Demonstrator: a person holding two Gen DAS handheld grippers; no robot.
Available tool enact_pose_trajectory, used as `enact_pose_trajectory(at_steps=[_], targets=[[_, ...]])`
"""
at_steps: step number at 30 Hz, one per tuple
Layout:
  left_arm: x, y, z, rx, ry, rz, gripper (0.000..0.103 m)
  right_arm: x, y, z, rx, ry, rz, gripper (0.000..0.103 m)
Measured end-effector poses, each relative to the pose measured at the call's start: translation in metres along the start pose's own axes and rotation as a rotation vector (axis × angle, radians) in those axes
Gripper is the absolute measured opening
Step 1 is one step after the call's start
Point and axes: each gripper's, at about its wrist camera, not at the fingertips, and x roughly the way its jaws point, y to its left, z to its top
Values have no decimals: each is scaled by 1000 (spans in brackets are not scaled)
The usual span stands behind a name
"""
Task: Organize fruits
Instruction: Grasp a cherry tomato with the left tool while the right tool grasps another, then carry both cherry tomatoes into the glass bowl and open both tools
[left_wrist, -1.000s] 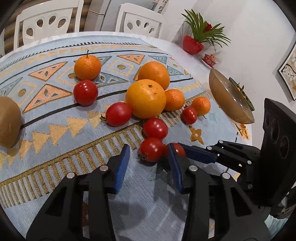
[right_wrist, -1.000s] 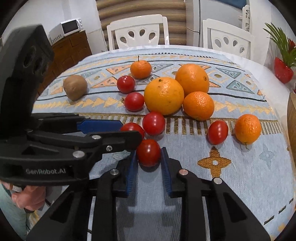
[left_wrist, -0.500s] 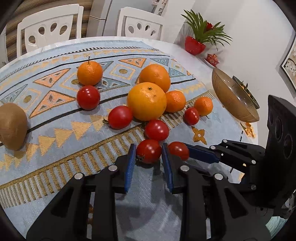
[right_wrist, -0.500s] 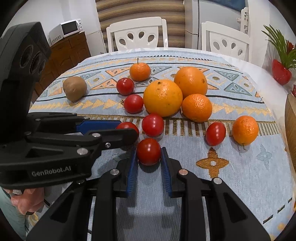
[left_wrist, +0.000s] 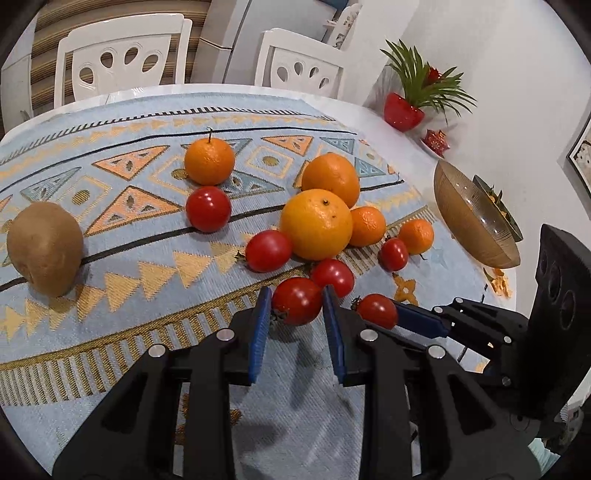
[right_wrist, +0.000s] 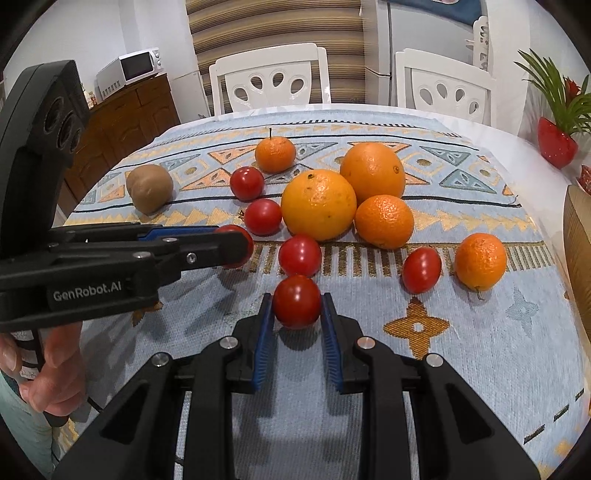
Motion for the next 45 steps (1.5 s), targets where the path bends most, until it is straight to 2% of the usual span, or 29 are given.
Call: enact_pose_trajectory(at_steps=[16, 22, 26, 30, 34, 39, 45], targets=[[-2, 4, 0, -7, -31, 40, 28, -4, -4, 0, 25, -18, 3, 25], [-3, -10, 0, 35, -32, 81, 28, -24, -23, -4, 106, -63, 14, 25], [-17, -40, 8, 99, -58, 59, 28, -49, -45, -10, 143, -101, -33, 25], [-21, -76, 21, 154, -71, 27, 28, -93, -83, -12, 213, -191, -72, 25], [-17, -125, 34, 235, -83, 25, 28, -136, -126, -14, 294, -272, -127, 25], [3, -187, 53, 308, -87, -5, 28, -182, -189, -26, 406, -344, -207, 25], [46, -252, 68, 371, -52, -51, 28, -203, -254, -39, 524, -332, -307, 25]])
